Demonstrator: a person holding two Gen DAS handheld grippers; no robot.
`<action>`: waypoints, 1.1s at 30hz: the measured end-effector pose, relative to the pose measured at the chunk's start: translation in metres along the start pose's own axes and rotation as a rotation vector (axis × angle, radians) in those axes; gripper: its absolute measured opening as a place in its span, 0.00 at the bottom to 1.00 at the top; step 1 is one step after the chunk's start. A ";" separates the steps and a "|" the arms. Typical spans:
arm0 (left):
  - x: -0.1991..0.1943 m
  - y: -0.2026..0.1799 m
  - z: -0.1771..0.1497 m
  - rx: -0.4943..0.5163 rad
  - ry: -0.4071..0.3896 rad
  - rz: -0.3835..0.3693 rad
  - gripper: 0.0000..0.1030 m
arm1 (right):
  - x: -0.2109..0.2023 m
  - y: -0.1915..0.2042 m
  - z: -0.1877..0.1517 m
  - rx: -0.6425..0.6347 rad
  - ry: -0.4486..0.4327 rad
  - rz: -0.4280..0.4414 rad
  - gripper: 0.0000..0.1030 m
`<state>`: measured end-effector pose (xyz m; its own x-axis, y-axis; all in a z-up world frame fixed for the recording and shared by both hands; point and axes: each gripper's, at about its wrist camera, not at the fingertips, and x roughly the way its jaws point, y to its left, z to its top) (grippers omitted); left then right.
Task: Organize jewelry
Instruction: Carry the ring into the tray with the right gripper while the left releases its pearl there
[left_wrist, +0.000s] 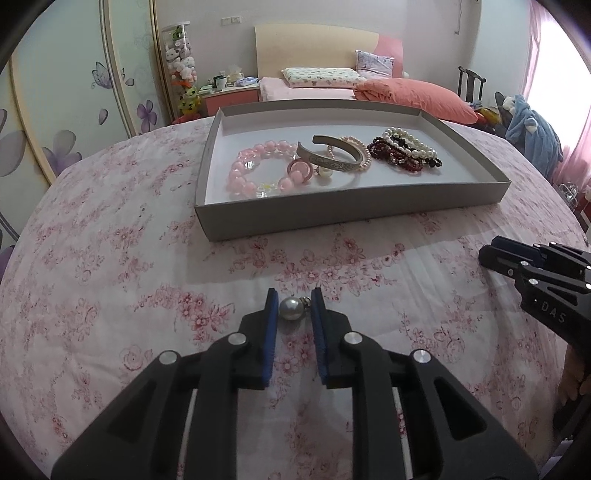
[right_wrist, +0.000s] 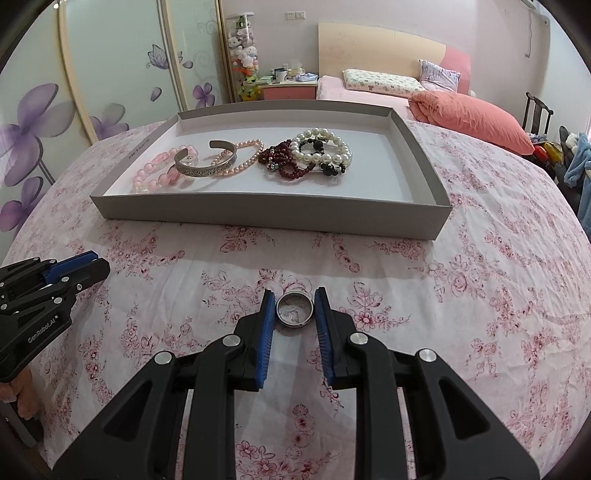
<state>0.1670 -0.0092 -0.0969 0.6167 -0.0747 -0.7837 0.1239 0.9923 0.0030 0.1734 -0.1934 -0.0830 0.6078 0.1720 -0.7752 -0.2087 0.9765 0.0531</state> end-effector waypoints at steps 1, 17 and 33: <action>0.001 -0.001 0.001 0.000 0.000 0.000 0.16 | 0.000 0.001 0.000 0.000 0.000 0.000 0.22; 0.001 -0.001 0.001 0.005 0.001 0.006 0.16 | 0.000 -0.001 -0.001 0.001 0.000 -0.003 0.23; -0.004 0.007 -0.001 -0.043 -0.004 0.004 0.15 | -0.007 -0.005 -0.006 0.061 -0.019 0.020 0.22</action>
<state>0.1649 -0.0019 -0.0942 0.6206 -0.0710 -0.7809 0.0879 0.9959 -0.0206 0.1659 -0.2006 -0.0811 0.6182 0.1937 -0.7618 -0.1743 0.9788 0.1075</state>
